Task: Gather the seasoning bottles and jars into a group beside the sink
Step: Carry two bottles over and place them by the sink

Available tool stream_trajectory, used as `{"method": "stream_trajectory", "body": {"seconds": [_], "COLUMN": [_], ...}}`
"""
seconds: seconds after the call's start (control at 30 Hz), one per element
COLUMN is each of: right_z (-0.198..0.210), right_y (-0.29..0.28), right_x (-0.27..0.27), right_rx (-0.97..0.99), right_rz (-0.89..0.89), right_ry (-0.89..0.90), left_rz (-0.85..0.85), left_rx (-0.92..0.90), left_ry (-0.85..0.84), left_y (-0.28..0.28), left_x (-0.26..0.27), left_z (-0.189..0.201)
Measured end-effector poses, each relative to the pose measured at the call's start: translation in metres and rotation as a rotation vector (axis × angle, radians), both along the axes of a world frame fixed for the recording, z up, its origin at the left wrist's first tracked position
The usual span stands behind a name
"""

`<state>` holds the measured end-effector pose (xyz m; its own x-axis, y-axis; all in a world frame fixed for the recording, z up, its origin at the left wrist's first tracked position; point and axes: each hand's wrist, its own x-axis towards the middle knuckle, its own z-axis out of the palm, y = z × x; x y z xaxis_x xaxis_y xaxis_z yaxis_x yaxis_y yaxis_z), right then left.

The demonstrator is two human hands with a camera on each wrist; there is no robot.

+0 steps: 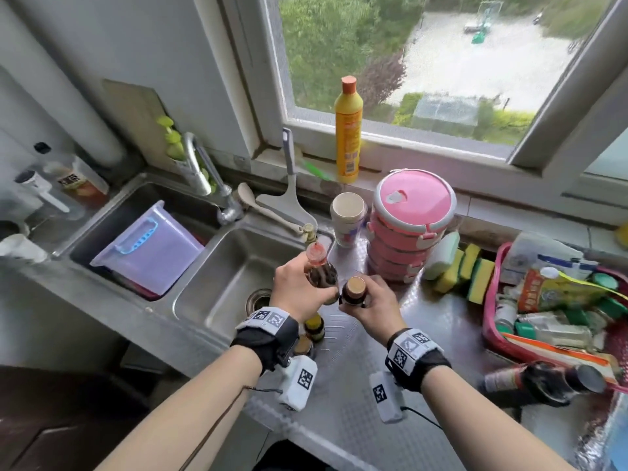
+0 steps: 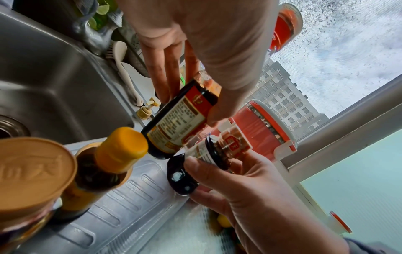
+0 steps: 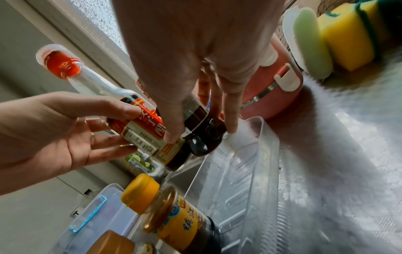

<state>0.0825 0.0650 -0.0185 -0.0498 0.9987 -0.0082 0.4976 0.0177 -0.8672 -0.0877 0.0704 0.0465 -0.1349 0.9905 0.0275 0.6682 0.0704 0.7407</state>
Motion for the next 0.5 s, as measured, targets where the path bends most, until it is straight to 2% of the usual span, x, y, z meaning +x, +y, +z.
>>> {"method": "stream_trajectory", "body": {"seconds": [0.5], "right_z": [-0.028], "right_y": [0.006], "right_x": [-0.043], "right_rx": [-0.081], "right_rz": [0.215], "right_ry": [-0.118], "left_rz": [0.018], "left_rx": [0.091], "left_ry": [0.016], "left_y": [0.031], "left_x": [-0.005], "left_z": [0.018]}}
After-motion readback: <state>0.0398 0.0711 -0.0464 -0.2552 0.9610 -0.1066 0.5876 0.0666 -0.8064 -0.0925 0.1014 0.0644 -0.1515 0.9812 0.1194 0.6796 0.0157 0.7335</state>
